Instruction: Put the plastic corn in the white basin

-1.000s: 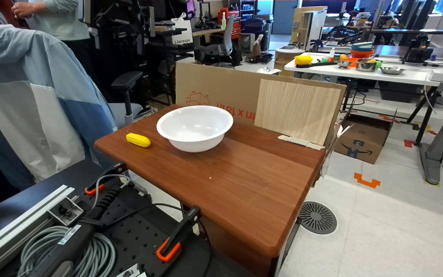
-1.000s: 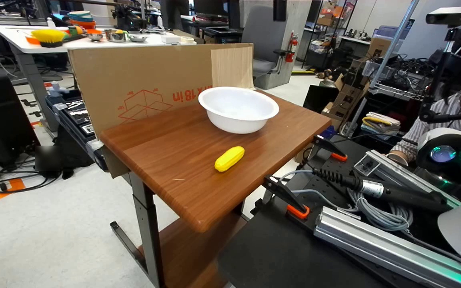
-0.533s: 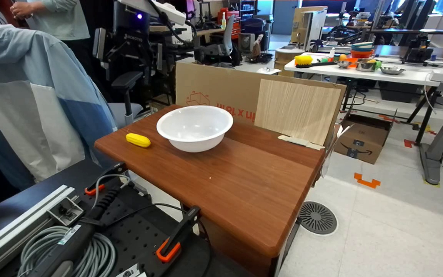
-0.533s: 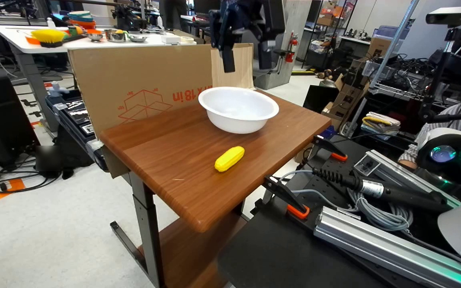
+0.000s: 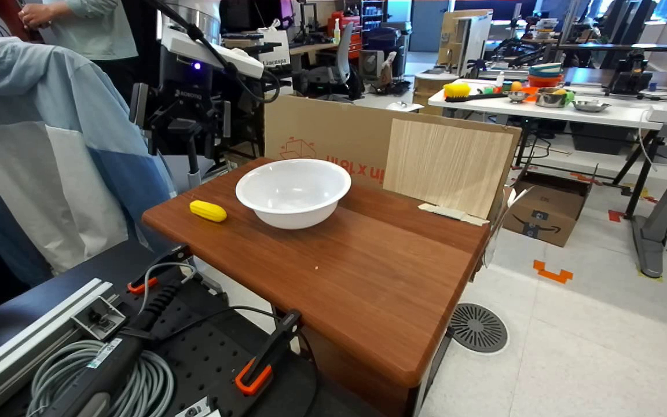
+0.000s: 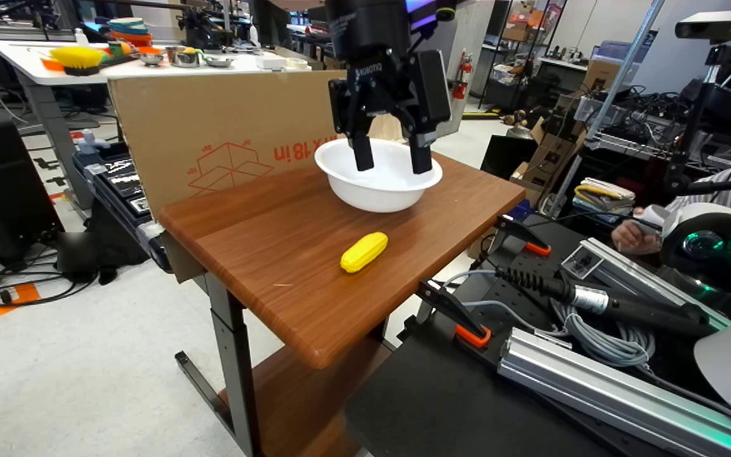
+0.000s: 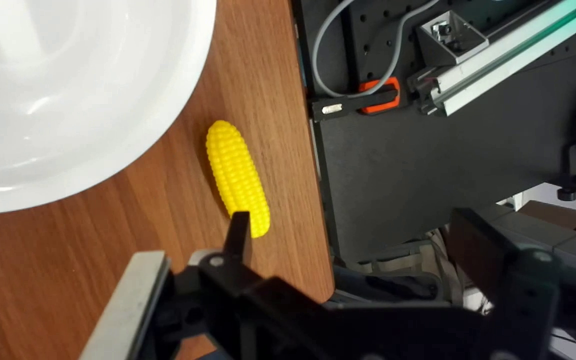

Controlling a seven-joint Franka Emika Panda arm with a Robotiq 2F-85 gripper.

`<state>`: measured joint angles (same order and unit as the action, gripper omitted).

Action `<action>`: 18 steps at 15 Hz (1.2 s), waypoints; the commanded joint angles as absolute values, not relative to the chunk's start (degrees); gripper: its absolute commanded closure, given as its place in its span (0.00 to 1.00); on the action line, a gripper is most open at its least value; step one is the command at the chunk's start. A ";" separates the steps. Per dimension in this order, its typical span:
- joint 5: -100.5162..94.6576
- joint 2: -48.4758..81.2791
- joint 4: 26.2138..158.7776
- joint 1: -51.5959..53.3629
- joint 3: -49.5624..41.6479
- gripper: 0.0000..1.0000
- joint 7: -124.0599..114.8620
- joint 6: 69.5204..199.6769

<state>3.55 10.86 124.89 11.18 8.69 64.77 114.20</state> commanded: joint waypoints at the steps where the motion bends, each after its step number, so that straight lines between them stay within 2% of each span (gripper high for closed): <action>1: 3.32 10.92 124.71 9.78 9.93 0.00 64.56 114.10; 3: 5.02 8.66 126.99 9.79 10.54 0.00 65.48 120.64; 8: -5.11 12.53 131.31 11.32 10.90 0.00 60.72 135.64; 12: -14.53 15.88 135.13 11.40 10.22 0.00 54.41 138.77; 18: -18.18 20.53 136.45 11.24 11.05 0.00 51.25 138.56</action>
